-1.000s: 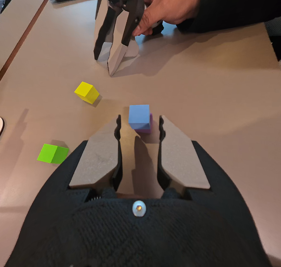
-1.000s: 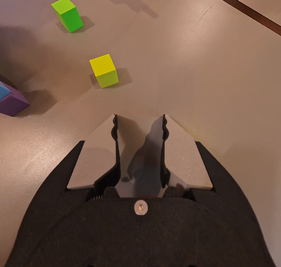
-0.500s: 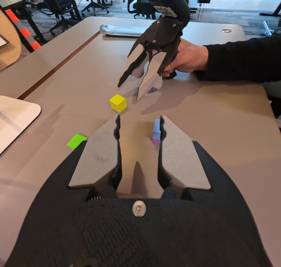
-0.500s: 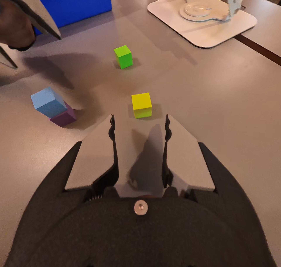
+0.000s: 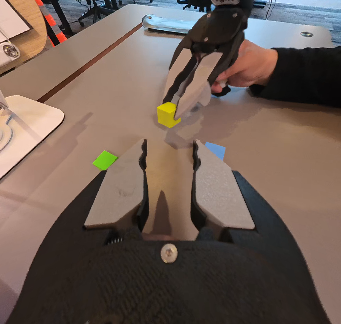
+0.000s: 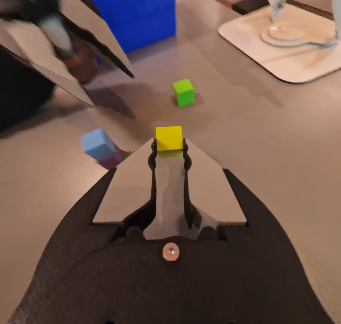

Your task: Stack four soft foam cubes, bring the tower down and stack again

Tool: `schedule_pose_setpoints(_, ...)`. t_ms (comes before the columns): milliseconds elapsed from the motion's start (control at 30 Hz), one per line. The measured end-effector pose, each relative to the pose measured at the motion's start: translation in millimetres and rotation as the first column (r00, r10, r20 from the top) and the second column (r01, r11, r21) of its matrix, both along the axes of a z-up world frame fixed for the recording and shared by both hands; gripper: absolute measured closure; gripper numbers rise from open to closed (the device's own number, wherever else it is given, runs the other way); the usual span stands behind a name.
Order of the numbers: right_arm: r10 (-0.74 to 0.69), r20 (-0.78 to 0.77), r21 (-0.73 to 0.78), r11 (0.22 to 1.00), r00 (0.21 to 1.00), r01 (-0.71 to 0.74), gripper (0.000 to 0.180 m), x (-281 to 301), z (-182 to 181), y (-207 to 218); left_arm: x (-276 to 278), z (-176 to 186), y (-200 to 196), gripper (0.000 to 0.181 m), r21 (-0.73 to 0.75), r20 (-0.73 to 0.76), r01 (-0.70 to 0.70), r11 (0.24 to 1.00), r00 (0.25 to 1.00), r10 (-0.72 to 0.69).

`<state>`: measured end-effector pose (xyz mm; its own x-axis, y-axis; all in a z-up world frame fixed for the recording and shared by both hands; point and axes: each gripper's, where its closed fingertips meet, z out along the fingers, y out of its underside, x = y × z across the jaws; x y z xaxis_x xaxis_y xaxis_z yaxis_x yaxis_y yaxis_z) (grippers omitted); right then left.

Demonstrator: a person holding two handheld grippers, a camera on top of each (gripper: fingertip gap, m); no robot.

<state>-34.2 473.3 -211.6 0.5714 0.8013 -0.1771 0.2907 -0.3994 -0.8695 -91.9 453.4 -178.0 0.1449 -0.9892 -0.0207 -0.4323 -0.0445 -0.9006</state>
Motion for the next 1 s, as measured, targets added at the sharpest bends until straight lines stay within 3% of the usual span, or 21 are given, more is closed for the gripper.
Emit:
schedule_pose_setpoints(100,0.055,-0.203,-0.028,0.998,0.978,-0.062,0.155,-9.7,31.4,-16.7,4.9,7.4,-4.8,0.133,0.074,0.021,0.017,0.997,1.000,-0.019)
schedule_pose_setpoints(233,0.108,-0.377,-0.078,0.986,0.920,-0.148,0.155,-15.3,55.4,-35.5,13.6,23.8,-28.8,0.143,0.311,0.065,0.098,0.945,0.990,-0.124)
schedule_pose_setpoints(467,0.153,-0.651,-0.149,0.935,0.744,-0.322,0.155,-16.2,89.1,-57.4,19.6,42.0,-40.4,0.143,0.525,0.111,0.065,0.849,0.983,-0.144)
schedule_pose_setpoints(567,0.186,-0.650,-0.171,0.909,0.737,-0.380,0.155,-21.0,86.1,-65.4,21.4,37.8,-46.2,0.145,0.559,0.079,0.094,0.824,0.983,-0.166)
schedule_pose_setpoints(667,0.209,-0.568,-0.197,0.905,0.796,-0.378,0.155,-26.5,70.2,-68.8,23.1,34.1,-49.0,0.144,0.584,0.049,0.112,0.804,0.984,-0.172)
schedule_pose_setpoints(1000,0.225,-0.512,-0.203,0.906,0.829,-0.371,0.155,-33.2,63.7,-72.8,23.2,30.3,-56.2,0.147,0.581,0.020,0.150,0.800,0.980,-0.198)
